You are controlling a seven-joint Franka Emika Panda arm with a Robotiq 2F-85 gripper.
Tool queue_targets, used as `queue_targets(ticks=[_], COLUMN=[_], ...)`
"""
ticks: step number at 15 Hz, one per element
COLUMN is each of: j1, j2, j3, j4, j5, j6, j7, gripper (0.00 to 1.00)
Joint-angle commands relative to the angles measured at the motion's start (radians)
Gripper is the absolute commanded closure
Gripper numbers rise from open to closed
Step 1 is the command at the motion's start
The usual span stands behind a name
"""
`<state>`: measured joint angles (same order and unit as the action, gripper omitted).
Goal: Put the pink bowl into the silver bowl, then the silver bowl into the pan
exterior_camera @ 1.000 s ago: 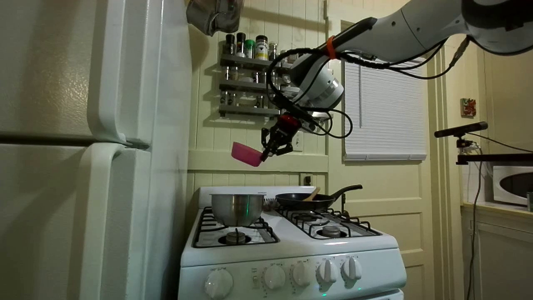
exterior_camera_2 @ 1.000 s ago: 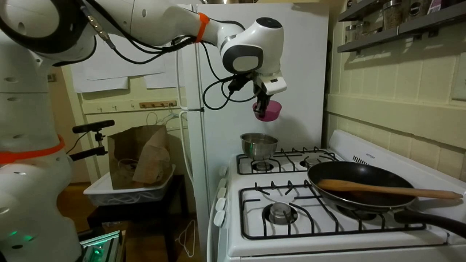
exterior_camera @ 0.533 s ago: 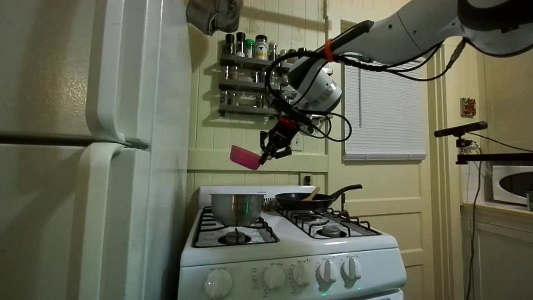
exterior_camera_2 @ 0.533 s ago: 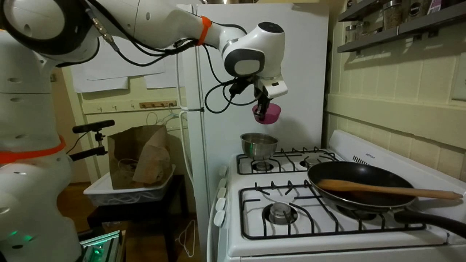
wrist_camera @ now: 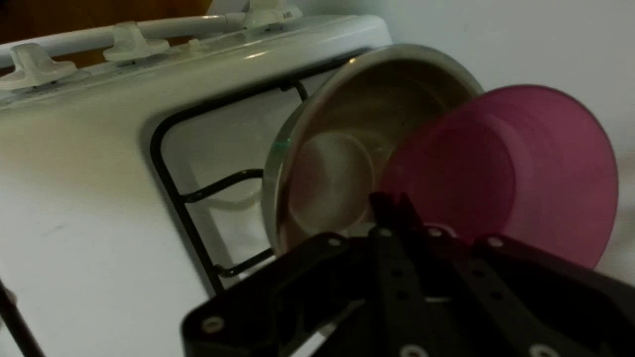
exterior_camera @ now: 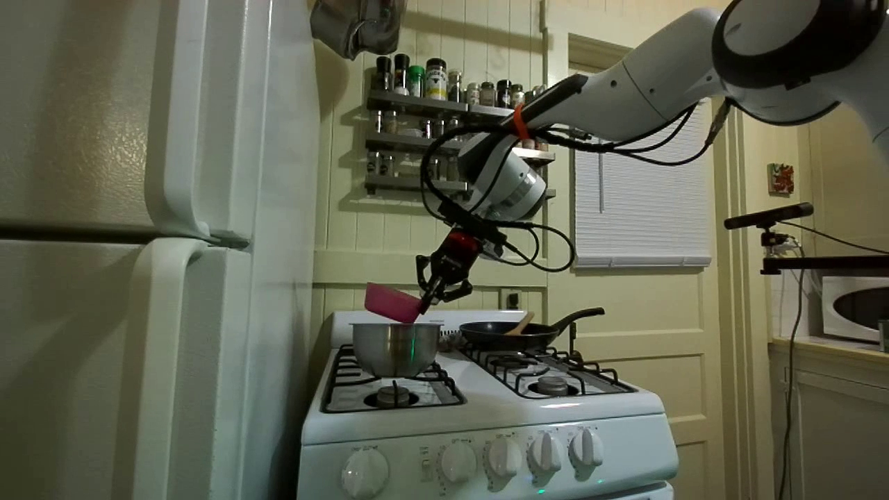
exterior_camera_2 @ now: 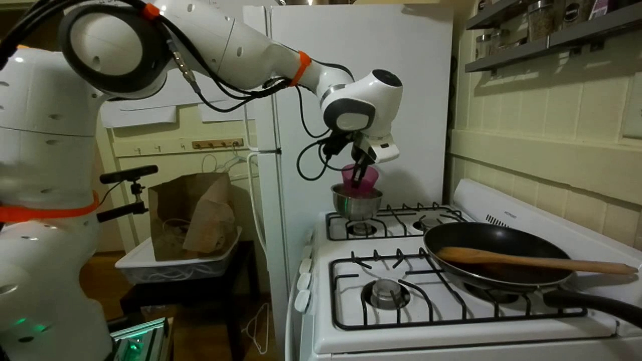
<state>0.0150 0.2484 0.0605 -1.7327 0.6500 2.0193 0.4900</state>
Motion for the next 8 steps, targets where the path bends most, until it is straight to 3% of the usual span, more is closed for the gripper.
queue_targets(ticks=[1, 4, 8], j1=[0.006, 0.017, 0.028], j2=[0.062, 0.084, 0.101], j3=[0.0, -0.011, -0.017], j4=[0.079, 0.113, 0.133], j5=[-0.005, -0.059, -0.122], j6=[-0.127, -0.179, -0.155], j7=[-0.026, 0.003, 0.02], gripper=[0.99, 0.99, 0.99])
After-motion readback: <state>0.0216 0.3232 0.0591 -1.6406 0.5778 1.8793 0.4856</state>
